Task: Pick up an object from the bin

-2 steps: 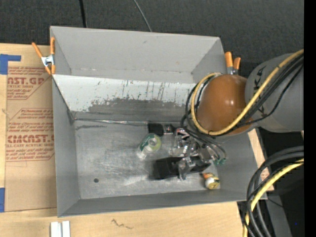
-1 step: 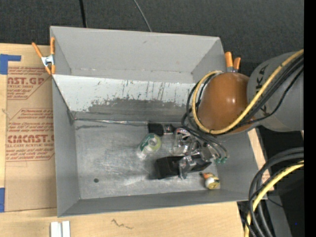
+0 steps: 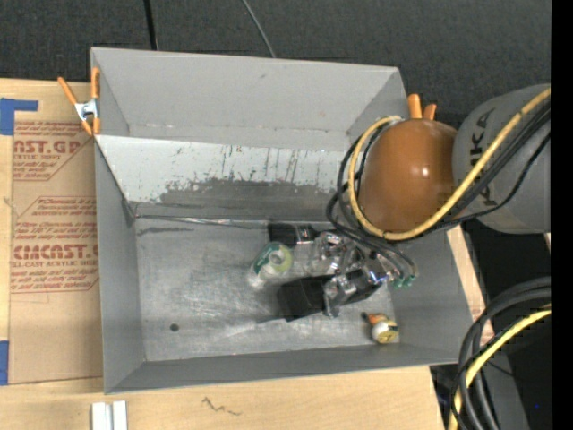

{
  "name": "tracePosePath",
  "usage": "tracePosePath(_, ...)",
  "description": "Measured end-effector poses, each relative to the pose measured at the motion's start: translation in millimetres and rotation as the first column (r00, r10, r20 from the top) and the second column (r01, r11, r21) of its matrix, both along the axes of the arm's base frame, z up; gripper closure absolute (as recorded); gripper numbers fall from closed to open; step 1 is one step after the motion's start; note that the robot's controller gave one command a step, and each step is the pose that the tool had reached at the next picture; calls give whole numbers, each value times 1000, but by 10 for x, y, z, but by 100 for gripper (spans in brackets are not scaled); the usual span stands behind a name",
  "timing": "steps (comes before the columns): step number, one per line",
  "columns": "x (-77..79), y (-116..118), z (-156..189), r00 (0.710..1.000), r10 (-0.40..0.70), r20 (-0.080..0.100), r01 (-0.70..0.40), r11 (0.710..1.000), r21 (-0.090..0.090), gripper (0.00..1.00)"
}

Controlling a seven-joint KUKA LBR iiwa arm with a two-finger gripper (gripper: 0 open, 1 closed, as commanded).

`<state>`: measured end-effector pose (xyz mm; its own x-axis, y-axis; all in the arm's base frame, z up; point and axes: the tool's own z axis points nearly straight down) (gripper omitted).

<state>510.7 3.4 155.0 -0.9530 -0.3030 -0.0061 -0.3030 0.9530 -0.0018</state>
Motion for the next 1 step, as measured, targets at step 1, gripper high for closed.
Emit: tracePosePath(1, -173, 24, 351, 999, -34, -19, 34, 999, 1, 100)
